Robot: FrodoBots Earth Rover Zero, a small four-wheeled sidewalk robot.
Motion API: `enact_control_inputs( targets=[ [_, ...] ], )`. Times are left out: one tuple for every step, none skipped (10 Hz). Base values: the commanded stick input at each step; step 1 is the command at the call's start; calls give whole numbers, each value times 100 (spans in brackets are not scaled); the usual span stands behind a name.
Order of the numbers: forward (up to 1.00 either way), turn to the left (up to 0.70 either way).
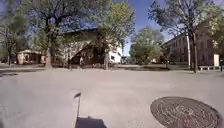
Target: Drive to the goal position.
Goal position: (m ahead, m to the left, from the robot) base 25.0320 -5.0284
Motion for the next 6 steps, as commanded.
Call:
enact_control_inputs(
  targets=[
    [100,0],
    [100,0],
    [100,0],
    [100,-3],
    [100,-10],
    [100,-26]
  ],
)
